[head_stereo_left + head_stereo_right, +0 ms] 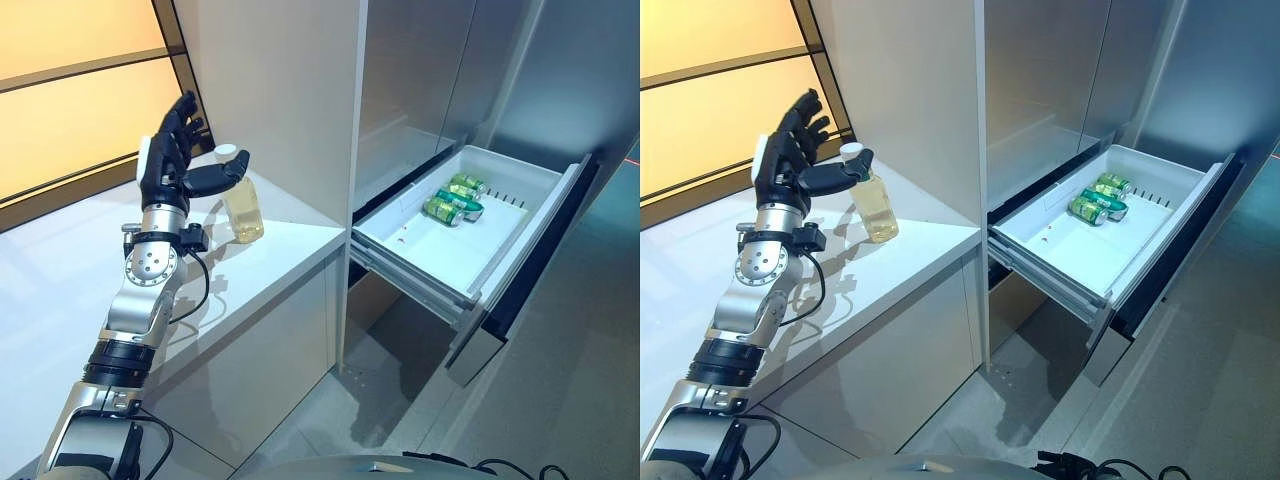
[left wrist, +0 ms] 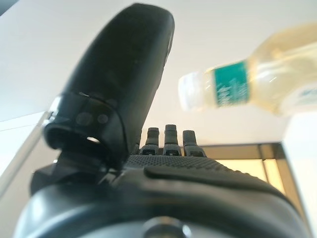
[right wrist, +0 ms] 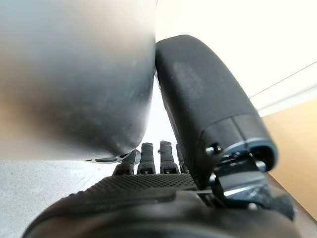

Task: Put drinks into fridge and close the fridge

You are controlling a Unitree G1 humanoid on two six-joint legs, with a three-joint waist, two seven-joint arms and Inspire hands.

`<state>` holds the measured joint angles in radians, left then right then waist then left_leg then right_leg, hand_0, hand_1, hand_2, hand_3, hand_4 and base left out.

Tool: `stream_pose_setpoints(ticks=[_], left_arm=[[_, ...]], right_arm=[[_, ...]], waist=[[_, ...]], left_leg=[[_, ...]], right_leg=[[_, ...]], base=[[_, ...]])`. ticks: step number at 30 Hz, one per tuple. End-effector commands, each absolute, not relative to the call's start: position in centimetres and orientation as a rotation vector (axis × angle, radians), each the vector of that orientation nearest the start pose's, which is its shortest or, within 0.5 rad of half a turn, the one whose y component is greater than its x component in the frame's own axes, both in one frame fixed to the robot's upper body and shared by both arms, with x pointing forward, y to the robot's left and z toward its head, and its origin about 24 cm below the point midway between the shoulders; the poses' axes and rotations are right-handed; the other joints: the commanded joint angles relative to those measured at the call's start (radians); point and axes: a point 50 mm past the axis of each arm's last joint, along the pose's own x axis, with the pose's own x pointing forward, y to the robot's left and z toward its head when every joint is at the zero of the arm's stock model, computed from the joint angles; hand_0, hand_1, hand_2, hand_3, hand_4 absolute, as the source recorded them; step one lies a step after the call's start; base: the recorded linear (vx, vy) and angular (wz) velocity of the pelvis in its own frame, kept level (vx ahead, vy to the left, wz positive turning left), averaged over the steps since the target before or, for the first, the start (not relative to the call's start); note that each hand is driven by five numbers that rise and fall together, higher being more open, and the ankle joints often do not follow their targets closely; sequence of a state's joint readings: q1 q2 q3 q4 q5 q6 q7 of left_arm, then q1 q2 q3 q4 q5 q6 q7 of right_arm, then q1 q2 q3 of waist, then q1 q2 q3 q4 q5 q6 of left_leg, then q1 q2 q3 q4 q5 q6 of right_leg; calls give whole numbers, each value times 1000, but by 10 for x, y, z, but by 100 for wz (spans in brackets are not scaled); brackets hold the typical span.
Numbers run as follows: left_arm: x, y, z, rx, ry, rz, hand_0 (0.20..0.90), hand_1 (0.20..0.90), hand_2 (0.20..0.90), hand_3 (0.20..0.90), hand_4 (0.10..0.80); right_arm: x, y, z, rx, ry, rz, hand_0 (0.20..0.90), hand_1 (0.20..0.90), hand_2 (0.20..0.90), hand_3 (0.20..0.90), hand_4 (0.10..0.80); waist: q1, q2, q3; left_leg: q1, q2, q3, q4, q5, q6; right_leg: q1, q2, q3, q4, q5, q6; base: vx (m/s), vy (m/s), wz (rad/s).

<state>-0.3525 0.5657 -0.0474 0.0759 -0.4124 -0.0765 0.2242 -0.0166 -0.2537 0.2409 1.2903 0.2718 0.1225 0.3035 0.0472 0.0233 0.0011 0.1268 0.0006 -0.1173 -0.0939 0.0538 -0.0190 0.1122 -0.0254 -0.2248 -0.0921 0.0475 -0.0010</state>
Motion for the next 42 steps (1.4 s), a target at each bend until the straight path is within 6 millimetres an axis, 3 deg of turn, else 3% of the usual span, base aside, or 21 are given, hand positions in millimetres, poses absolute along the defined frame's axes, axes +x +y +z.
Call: stream_pose_setpoints(ticks=[1, 34, 42], left_arm=[[313, 240, 204, 111, -540, 147, 900, 900, 900, 900, 800], [333, 252, 139, 34, -277, 241, 900, 900, 900, 900, 800], [335, 254, 134, 27, -260, 269, 900, 900, 900, 900, 800]], right_arm=[[52, -205, -172, 81, 1506, 204, 900, 900, 900, 900, 800], [52, -212, -171, 43, 1523, 215, 900, 900, 900, 900, 800], [52, -211, -171, 46, 1524, 217, 900, 900, 900, 900, 800]], waist=[[-5, -14, -21], [-44, -11, -22], [-50, -9, -21]], left_leg=[[9, -42, 83, 7, -69, 35], [41, -51, 112, 7, -78, 52], [43, -52, 116, 7, -80, 52]], right_leg=[[41, 7, 89, 32, -67, 31], [39, 10, 124, 65, -80, 31], [39, 10, 126, 67, -81, 31]], base=[[10, 6, -3], [20, 5, -3], [0, 0, 0]])
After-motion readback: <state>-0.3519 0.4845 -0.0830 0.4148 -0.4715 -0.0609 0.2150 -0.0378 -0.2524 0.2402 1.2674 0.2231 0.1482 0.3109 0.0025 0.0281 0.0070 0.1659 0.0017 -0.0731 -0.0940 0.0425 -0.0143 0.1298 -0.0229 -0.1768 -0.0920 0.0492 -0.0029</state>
